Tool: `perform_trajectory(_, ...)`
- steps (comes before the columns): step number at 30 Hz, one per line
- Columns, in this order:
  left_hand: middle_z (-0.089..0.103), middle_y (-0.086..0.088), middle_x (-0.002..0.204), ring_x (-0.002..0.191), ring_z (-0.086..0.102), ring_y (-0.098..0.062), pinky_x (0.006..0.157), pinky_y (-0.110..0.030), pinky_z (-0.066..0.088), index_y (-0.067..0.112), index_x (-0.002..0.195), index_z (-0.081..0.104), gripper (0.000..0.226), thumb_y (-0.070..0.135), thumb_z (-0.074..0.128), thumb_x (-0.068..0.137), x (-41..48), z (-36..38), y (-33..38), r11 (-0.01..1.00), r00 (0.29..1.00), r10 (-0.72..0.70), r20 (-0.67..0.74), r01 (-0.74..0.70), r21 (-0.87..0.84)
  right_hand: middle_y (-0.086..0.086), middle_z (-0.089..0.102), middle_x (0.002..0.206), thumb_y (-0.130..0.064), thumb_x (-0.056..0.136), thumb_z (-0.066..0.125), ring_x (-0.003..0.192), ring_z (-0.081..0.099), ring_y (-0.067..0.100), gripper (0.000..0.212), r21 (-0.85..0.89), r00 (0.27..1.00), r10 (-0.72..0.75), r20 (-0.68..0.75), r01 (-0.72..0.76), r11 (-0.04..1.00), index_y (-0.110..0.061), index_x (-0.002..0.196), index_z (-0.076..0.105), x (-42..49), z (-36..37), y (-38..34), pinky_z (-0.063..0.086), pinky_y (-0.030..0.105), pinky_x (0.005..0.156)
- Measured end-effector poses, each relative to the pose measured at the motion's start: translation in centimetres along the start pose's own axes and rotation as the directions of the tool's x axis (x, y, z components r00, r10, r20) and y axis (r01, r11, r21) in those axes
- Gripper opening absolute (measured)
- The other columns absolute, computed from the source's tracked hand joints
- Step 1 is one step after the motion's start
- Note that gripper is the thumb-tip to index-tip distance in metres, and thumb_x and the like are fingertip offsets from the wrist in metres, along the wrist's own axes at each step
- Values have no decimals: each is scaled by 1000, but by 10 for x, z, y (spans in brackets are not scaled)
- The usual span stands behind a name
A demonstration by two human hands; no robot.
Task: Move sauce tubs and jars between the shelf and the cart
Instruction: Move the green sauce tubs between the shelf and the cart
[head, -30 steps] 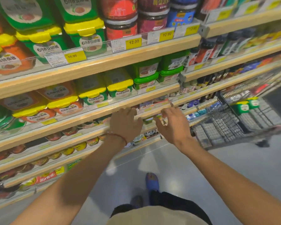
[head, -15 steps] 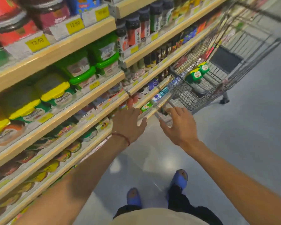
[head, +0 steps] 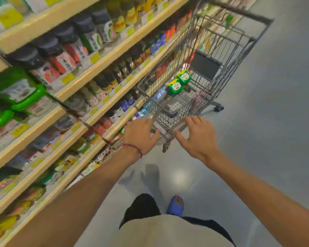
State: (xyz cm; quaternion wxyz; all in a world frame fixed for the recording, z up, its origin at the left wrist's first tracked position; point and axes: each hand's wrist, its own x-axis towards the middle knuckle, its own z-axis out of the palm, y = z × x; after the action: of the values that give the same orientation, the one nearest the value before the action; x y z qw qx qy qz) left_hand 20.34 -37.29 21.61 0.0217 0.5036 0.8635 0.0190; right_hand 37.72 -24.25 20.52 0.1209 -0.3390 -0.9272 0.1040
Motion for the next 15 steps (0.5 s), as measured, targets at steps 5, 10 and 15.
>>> perform_trajectory(5, 67, -1, 109, 99, 62, -25, 82, -41, 44, 20, 117, 63, 47, 55, 40, 98, 65, 7, 35, 1000, 1000, 10, -17, -10, 0, 5, 70, 112, -57, 95, 54, 103, 58, 27, 53, 40, 1000, 27, -12, -26, 999, -15, 126, 67, 48, -10, 55, 45, 42, 90)
perform_trajectory(10, 66, -1, 110, 99, 62, -24, 79, -41, 49, 20, 117, 63, 47, 55, 39, 98, 136, 23, 48, 1000, 1000, 0, -21, 0, 10, 2, 68, 113, -59, 94, 52, 109, 53, 24, 54, 28, 1000, -5, -14, 6, 1000, -16, 125, 67, 108, -2, 98, 41, 41, 94)
perform_trajectory(15, 66, -5, 107, 97, 61, -27, 75, -40, 46, 17, 115, 62, 52, 56, 32, 98, 224, 42, 51, 998, 1000, -8, -18, 9, 55, 4, 68, 118, -61, 95, 46, 114, 55, 27, 59, -15, 998, -32, 58, 33, 999, -17, 130, 65, 187, 9, 139, 39, 44, 100)
